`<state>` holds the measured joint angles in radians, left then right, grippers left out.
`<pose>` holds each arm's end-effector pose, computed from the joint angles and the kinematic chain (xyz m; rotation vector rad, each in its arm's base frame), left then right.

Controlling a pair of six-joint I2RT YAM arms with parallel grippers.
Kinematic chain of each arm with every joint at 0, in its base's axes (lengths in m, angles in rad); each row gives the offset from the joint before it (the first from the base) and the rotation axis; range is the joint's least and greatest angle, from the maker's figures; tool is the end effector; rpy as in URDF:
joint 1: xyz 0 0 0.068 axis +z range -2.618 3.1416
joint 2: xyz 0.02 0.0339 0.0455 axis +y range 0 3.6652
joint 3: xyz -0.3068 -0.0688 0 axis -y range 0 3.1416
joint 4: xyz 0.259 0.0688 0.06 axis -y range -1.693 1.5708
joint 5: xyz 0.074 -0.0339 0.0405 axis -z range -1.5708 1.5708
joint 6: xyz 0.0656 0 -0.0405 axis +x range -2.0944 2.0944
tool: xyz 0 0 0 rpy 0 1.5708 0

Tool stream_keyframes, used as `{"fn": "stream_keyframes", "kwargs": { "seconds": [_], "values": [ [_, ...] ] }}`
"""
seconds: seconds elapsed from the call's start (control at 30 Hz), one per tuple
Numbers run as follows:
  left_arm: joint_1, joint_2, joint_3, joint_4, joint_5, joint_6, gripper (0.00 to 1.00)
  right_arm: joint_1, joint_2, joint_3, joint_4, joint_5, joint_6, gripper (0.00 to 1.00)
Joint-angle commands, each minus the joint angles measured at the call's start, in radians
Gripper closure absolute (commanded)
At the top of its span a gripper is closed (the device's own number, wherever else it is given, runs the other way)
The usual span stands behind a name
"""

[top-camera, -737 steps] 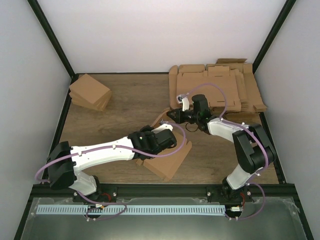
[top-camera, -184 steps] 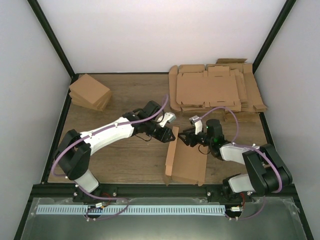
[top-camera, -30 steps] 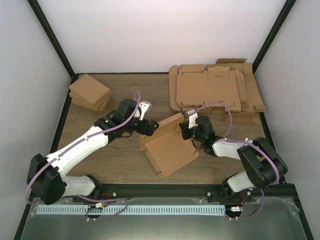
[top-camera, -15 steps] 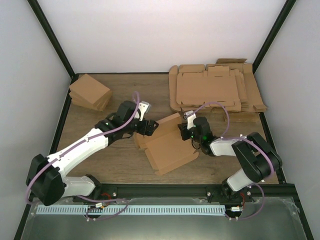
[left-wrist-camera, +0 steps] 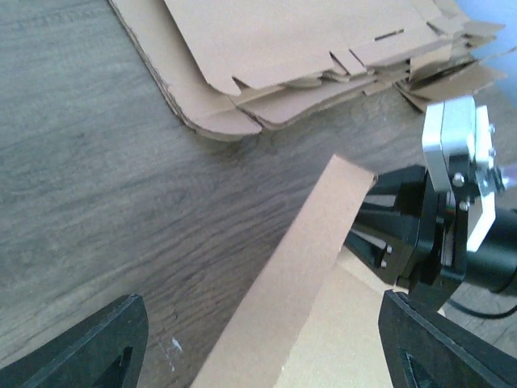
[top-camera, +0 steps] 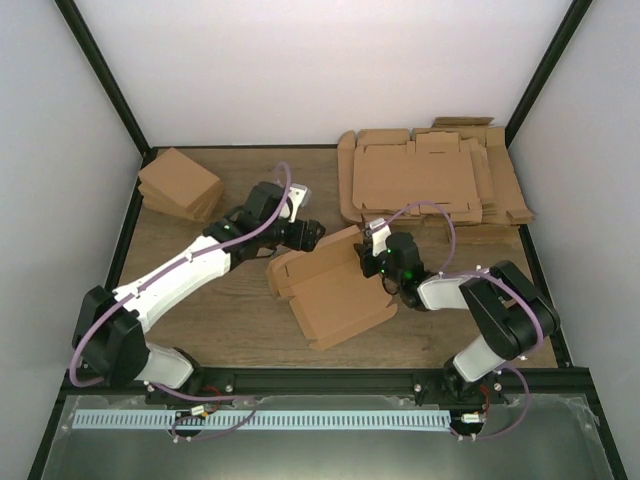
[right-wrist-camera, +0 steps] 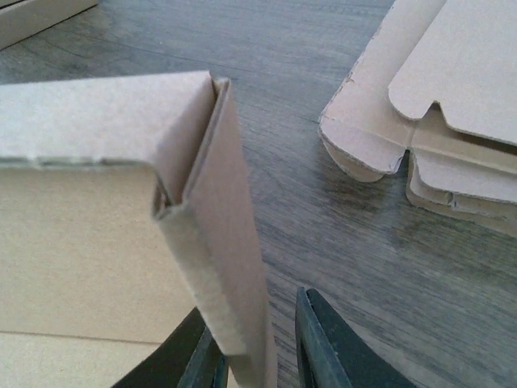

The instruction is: Fold the paper box

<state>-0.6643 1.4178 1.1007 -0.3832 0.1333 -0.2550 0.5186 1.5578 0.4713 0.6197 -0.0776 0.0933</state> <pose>0.2657 -0.2192 0.3034 0.5474 2.2796 -0.6236 0.2704 0.1601 0.1563 -0.4845 2.0100 0.4599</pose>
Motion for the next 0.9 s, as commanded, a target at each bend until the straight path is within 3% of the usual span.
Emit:
{"fn": "stream_keyframes", "kwargs": {
  "seconds": [0.0,0.3,0.5,0.67,0.87],
  "values": [
    [0.036,0.035,0.05,0.023,0.045,-0.02,0.19,0.007,-0.007,0.029,0.056,0.038,-0.04,0.74],
    [0.07,0.124,0.08,0.054,0.113,-0.049,0.17,0.008,-0.076,-0.036,0.172,-0.013,-0.077,0.65],
    [0.077,0.194,0.127,0.045,0.155,-0.029,0.23,0.008,-0.061,-0.014,0.188,-0.008,-0.093,0.65],
    [0.077,0.236,0.135,0.043,0.187,-0.019,0.34,0.008,-0.057,-0.005,0.203,0.009,-0.093,0.7],
    [0.077,0.238,0.129,0.043,0.203,-0.009,0.37,0.008,-0.044,-0.007,0.226,0.034,-0.09,0.83]
  ]
}}
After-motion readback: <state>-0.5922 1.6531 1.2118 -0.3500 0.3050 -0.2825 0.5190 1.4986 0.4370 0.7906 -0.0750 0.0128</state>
